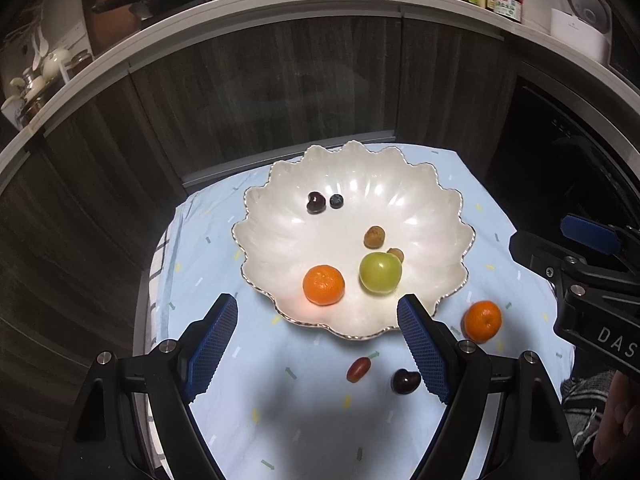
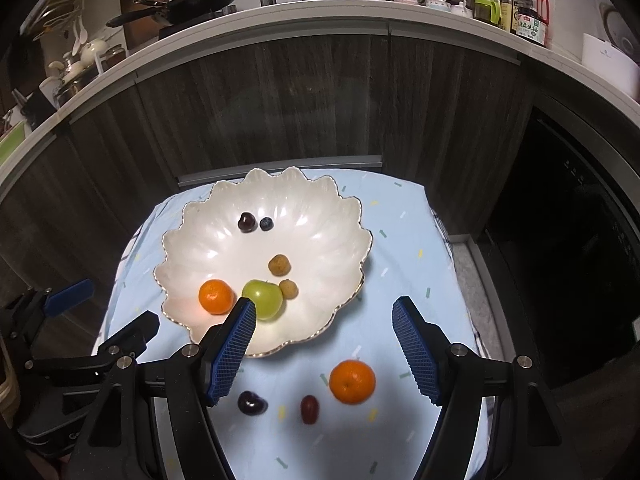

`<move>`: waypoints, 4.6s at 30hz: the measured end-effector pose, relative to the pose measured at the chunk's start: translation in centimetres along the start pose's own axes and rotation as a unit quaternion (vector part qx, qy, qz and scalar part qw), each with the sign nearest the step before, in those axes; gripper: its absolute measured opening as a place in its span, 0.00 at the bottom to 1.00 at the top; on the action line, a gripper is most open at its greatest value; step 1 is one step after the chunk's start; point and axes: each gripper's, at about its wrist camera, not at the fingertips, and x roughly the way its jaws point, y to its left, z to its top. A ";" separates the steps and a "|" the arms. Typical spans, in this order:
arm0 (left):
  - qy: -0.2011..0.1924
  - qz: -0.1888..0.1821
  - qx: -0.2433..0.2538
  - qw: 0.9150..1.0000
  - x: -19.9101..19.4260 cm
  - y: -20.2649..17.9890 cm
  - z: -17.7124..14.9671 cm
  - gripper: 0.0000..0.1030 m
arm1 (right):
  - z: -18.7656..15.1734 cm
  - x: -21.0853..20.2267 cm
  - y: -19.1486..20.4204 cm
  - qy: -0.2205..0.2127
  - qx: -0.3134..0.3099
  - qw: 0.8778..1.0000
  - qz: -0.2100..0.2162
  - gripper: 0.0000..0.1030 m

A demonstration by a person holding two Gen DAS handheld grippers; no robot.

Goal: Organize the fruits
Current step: 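Withdraw both tools from the bowl toward the remaining fruits, then close the left gripper on a red grape while the right gripper closes on another red grape, then lift and carry the grape in the left tool while the right tool carries its grape over the bowl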

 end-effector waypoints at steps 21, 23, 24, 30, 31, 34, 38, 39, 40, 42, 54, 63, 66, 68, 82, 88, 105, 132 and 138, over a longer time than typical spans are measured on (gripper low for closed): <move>0.014 -0.022 0.052 0.998 2.0 -0.8 -3.7 0.79 | -4.9 1.5 0.2 0.021 0.018 1.000 -0.014 0.69; 0.015 -0.022 0.055 0.998 2.3 -0.8 -3.9 0.80 | -5.4 1.9 0.2 0.023 0.016 0.999 -0.017 0.69; 0.016 -0.023 0.057 0.998 2.5 -0.8 -4.2 0.80 | -5.7 2.0 0.3 0.025 0.016 0.999 -0.016 0.69; 0.026 -0.028 0.067 0.997 3.9 -0.8 -5.7 0.79 | -7.2 3.1 0.5 0.040 0.012 0.999 -0.014 0.69; 0.027 -0.028 0.069 0.997 4.1 -0.8 -5.9 0.79 | -7.5 3.4 0.6 0.042 0.010 0.999 -0.015 0.69; 0.029 -0.028 0.074 0.996 4.6 -0.9 -6.4 0.79 | -8.2 3.9 0.8 0.048 0.006 0.999 -0.017 0.69; 0.031 -0.030 0.079 0.996 5.6 -1.0 -6.9 0.78 | -9.0 4.7 1.0 0.058 0.004 0.998 -0.017 0.69; 0.032 -0.031 0.080 0.996 5.7 -1.0 -7.0 0.78 | -9.2 4.9 1.0 0.060 0.003 0.998 -0.017 0.68; 0.033 -0.034 0.081 0.996 6.0 -1.0 -7.1 0.78 | -9.4 5.1 1.0 0.062 0.002 0.998 -0.017 0.68; 0.036 -0.037 0.084 0.995 6.4 -1.2 -7.4 0.76 | -9.6 5.4 1.0 0.066 0.002 0.998 -0.017 0.65; 0.055 -0.046 0.089 0.993 9.1 -1.6 -8.1 0.69 | -11.1 7.8 0.5 0.099 0.013 0.995 -0.012 0.55; 0.062 -0.049 0.094 0.992 10.4 -1.8 -8.5 0.61 | -11.7 9.1 0.4 0.118 0.016 0.993 -0.010 0.46; 0.061 -0.053 0.092 0.992 10.6 -1.8 -8.6 0.60 | -11.9 9.5 0.4 0.123 0.018 0.992 -0.009 0.44; 0.063 -0.055 0.091 0.992 10.9 -1.9 -8.6 0.56 | -11.9 9.7 0.4 0.126 0.020 0.992 -0.007 0.42; 0.068 -0.085 0.074 0.991 11.6 -1.8 -8.9 0.34 | -11.6 10.3 0.7 0.131 0.014 0.991 0.005 0.20; 0.071 -0.088 0.075 0.991 11.4 -2.2 -8.9 0.22 | -11.6 10.2 0.6 0.134 0.016 0.991 0.011 0.19; 0.080 -0.060 0.049 0.994 9.4 -1.3 -9.0 0.20 | -11.2 8.6 1.1 0.122 0.010 0.992 0.018 0.19; 0.068 -0.018 0.024 0.997 3.7 -1.1 -5.8 0.20 | -7.5 3.8 0.7 0.071 0.009 0.997 0.032 0.19; 0.062 -0.017 0.021 0.998 3.1 -0.9 -4.8 0.20 | -6.5 3.0 0.7 0.060 0.007 0.998 0.031 0.19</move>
